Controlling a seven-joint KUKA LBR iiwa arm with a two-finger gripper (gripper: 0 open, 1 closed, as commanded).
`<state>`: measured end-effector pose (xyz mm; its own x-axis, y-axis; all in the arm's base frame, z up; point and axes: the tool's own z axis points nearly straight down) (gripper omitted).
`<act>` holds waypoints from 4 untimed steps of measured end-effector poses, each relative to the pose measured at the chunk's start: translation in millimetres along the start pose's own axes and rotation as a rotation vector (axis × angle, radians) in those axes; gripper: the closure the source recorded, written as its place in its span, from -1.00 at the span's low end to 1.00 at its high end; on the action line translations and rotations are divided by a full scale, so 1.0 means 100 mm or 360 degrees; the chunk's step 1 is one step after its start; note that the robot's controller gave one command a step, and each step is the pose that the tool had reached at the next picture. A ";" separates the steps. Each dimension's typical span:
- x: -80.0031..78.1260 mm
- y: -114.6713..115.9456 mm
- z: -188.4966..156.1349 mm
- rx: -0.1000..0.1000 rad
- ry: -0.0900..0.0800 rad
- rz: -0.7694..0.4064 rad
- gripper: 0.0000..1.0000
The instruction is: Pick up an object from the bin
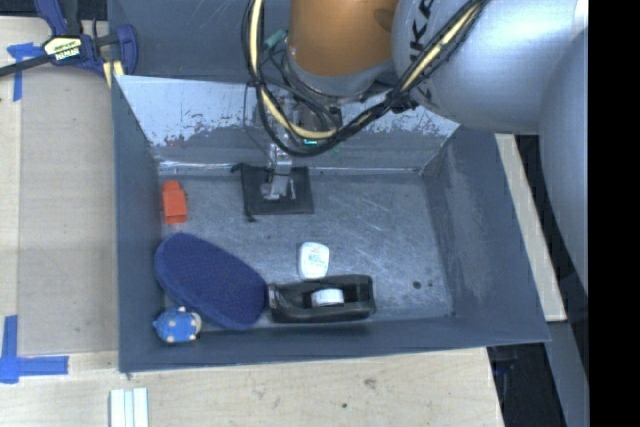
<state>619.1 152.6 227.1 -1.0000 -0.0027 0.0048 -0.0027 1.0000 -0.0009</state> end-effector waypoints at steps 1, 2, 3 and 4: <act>0.07 -0.43 0.77 0.0002 -0.0002 -0.0222 -1.00; -0.02 -0.61 1.59 -0.0001 -0.0003 -0.0001 -1.00; -0.04 -0.60 1.54 -0.0003 -0.0015 -0.0001 1.00; -0.01 -0.42 0.26 -0.0005 -0.0028 -0.0033 1.00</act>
Offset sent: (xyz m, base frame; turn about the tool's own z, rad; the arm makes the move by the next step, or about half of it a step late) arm -0.0065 -0.0399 -0.0734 -0.1419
